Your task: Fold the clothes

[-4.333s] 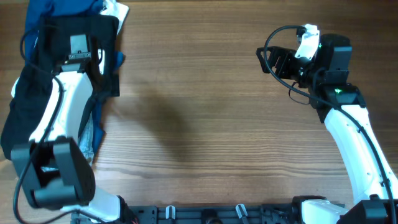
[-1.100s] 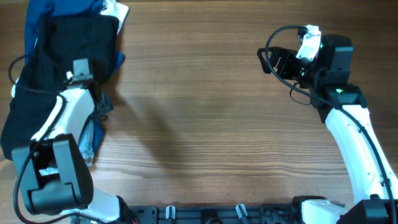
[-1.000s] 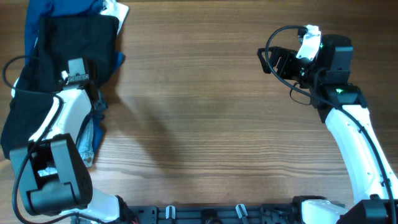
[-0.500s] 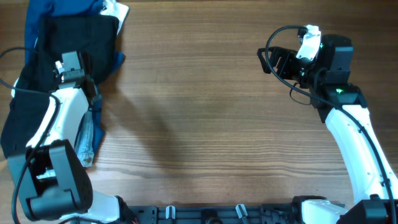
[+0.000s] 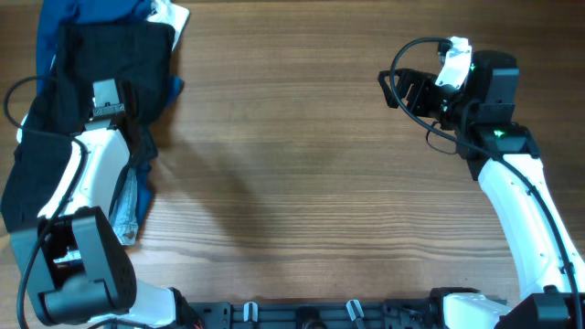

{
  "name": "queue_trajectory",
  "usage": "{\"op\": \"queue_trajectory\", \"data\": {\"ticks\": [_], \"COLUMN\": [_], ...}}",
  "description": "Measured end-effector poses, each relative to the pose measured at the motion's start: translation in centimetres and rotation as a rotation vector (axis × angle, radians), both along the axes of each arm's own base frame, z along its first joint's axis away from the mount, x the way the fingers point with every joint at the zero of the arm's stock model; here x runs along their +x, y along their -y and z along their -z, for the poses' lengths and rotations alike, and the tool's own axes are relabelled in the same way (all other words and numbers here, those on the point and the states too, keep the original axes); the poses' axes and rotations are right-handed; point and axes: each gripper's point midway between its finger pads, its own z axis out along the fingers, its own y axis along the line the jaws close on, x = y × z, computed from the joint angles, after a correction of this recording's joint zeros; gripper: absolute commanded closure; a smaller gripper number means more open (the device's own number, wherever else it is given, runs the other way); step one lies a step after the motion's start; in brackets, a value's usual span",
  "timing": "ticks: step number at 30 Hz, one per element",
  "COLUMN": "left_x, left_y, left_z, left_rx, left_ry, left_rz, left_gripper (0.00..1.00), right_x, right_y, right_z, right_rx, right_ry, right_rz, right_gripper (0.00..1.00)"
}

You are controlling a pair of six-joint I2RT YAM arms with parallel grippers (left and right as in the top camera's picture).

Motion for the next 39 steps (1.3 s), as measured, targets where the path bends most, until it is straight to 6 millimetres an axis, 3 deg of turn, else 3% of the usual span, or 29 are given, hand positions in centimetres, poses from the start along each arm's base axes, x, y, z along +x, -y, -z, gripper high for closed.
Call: {"op": "queue_trajectory", "data": {"ticks": [7,12,19,30,35,39], "left_x": [-0.1,-0.9,-2.9,-2.8,-0.9,0.9], "left_y": [-0.2,-1.8,-1.5,-1.4,-0.3,2.1], "left_z": [0.1,0.3,1.0,0.9,-2.6,-6.2], "left_rx": [-0.012,-0.014,-0.038,-0.041,-0.015,0.007], "left_ry": [0.002,-0.006,-0.086,-0.085,-0.006,0.109], "left_rz": [-0.005,-0.056,-0.057,-0.056,-0.009,0.069], "left_gripper": [0.49,0.5,0.96,0.96,0.96,0.96], "right_x": [0.0,0.0,0.0,0.0,0.0,0.0], "right_y": [0.0,0.0,0.0,0.0,0.0,0.0], "right_z": [0.0,0.0,0.0,0.0,0.0,0.1], "right_rx": [0.0,0.0,0.0,0.0,0.0,0.0], "right_ry": [0.0,0.0,-0.001,0.0,-0.002,-0.003], "right_rz": [0.0,0.0,0.0,0.0,0.0,0.0], "right_gripper": [0.01,0.01,0.01,0.0,0.01,0.01]}}
